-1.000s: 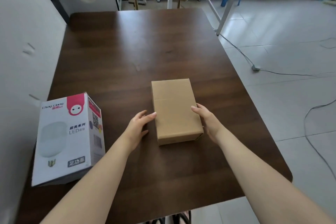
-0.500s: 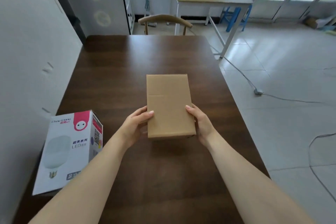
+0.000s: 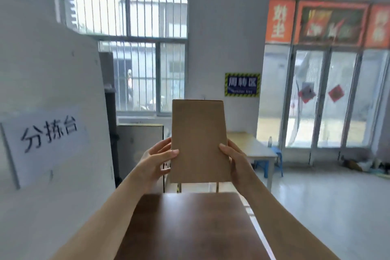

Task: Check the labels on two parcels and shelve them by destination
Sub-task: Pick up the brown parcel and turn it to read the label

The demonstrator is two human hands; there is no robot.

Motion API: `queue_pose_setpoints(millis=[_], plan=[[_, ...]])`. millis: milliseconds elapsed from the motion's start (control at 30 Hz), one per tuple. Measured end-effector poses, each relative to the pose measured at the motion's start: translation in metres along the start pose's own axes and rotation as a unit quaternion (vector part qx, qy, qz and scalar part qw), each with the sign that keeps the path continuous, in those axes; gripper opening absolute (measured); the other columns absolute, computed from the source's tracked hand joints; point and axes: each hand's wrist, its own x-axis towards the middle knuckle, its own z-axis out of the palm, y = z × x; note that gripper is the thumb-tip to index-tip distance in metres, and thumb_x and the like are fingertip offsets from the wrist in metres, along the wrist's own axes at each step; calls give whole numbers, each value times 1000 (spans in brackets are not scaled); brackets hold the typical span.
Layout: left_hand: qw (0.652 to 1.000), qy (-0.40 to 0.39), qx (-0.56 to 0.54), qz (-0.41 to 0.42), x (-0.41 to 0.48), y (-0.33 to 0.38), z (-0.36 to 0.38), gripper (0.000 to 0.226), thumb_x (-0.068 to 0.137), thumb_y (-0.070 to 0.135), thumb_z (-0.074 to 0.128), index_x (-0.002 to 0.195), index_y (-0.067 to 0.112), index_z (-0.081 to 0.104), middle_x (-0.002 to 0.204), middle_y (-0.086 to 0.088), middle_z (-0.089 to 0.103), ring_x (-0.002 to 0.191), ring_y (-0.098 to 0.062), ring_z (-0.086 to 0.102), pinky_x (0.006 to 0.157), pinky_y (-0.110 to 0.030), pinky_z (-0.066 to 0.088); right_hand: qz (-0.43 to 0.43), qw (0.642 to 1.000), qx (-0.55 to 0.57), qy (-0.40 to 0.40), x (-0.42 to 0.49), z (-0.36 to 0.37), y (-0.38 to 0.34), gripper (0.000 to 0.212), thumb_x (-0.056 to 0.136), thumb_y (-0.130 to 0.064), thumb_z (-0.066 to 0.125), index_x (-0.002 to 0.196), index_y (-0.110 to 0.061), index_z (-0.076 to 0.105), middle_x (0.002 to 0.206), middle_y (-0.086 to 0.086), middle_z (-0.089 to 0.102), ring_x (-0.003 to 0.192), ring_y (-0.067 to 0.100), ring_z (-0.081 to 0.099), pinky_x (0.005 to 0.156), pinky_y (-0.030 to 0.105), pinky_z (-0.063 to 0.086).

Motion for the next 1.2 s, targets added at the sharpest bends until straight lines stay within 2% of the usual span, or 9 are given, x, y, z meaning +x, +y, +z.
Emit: queue_pose_setpoints(millis=[100, 300, 533, 733, 833, 933, 1000, 1067, 1200], plan=[[997, -20, 24, 63, 0, 54, 11, 88, 44, 37, 92, 126, 25, 63, 122, 0, 70, 113, -22, 64, 95, -48, 50, -68, 997, -20, -32, 5, 17, -53, 63, 64, -44, 76, 125, -32, 66, 126, 2, 70, 124, 29, 59, 108, 61, 41], [988, -39, 45, 143, -7, 109, 20, 71, 62, 22, 78, 131, 20, 58, 120, 1, 71, 103, -15, 69, 74, -30, 56, -133, 989, -32, -60, 2, 37, -106, 65, 66, -44, 75, 128, -29, 64, 125, -1, 70, 126, 28, 58, 110, 60, 38], [987, -41, 35, 149, -10, 113, 7, 81, 60, 24, 79, 136, 20, 54, 125, -8, 68, 117, -26, 61, 90, -42, 52, -138, 987, -33, -75, 1, 51, -115, 50, 68, -37, 74, 118, -38, 70, 121, -5, 72, 123, 25, 59, 110, 60, 39], [988, -43, 34, 147, -11, 108, 0, 71, 67, 21, 76, 135, 21, 55, 122, -7, 70, 110, -21, 65, 84, -37, 56, -138, 988, -25, -65, 2, 56, -107, 38, 76, -31, 69, 112, -42, 72, 117, -8, 73, 121, 25, 60, 107, 61, 41], [986, 3, 16, 165, -10, 102, 1, 65, 71, 20, 73, 134, 23, 57, 127, -7, 67, 114, -22, 63, 90, -41, 54, -148, 988, -22, -42, 3, 60, -102, 48, 73, -31, 75, 120, -38, 69, 120, -7, 72, 117, 23, 62, 102, 57, 48], [974, 103, 12, 201, -10, 98, 9, 71, 70, 29, 81, 135, 31, 54, 143, -8, 52, 127, -24, 54, 103, -43, 47, -156, 987, -33, 10, 2, 65, -95, 59, 75, -21, 82, 130, -29, 62, 110, -2, 76, 95, 19, 73, 77, 40, 61], [964, 128, 48, 227, -16, 97, 24, 68, 78, 27, 76, 140, 25, 48, 135, -3, 57, 112, -14, 62, 82, -25, 56, -173, 982, -63, 38, 1, 71, -88, 65, 70, -21, 87, 129, -28, 60, 105, 6, 75, 88, 22, 74, 74, 39, 62], [959, 134, 124, 216, -17, 92, 38, 95, 67, 44, 80, 148, 23, 35, 136, -1, 54, 111, -14, 61, 73, -21, 57, -201, 971, -111, 64, -1, 78, -81, 70, 64, -25, 91, 126, -29, 59, 124, 9, 65, 108, 25, 67, 89, 43, 59], [943, 202, 221, 148, -13, 84, 44, 141, 33, 72, 77, 152, 36, 11, 147, -4, 28, 134, -27, 38, 106, -49, 42, -281, 933, -202, 97, -9, 92, -65, 72, 65, -32, 90, 128, -26, 56, 136, -1, 49, 128, 20, 49, 107, 39, 47]])
